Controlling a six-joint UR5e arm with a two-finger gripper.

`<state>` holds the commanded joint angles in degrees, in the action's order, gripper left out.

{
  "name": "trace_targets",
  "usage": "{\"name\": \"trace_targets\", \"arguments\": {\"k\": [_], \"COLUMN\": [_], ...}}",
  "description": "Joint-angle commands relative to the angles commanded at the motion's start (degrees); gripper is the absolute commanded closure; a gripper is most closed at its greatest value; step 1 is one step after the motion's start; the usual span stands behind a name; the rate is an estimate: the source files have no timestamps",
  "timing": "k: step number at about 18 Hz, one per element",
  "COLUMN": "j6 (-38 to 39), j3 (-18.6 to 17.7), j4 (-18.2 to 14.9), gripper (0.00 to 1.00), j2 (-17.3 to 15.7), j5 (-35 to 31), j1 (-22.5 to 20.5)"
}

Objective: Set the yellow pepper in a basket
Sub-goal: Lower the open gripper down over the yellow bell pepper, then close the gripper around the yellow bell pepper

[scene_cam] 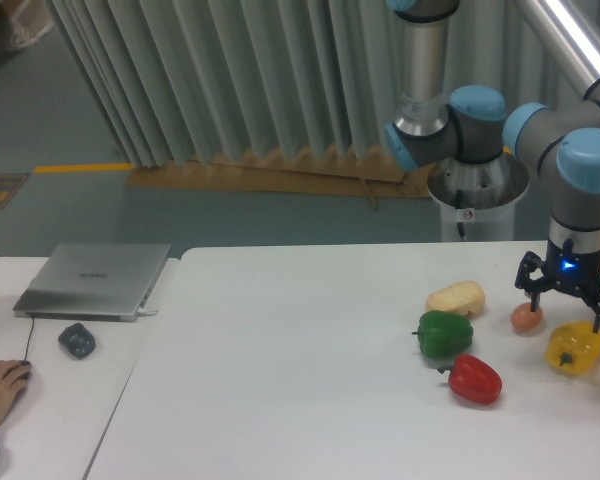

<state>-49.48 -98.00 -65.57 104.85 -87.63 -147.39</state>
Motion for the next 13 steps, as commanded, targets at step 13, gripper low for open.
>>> {"name": "trace_targets", "arguments": {"k": [13], "j6": [-4.7], "j3": [-0.9], "j4": [3.9], "gripper": [0.00], "j2": [2.9], "j5": [-1.4], "j1": [-0.6]}}
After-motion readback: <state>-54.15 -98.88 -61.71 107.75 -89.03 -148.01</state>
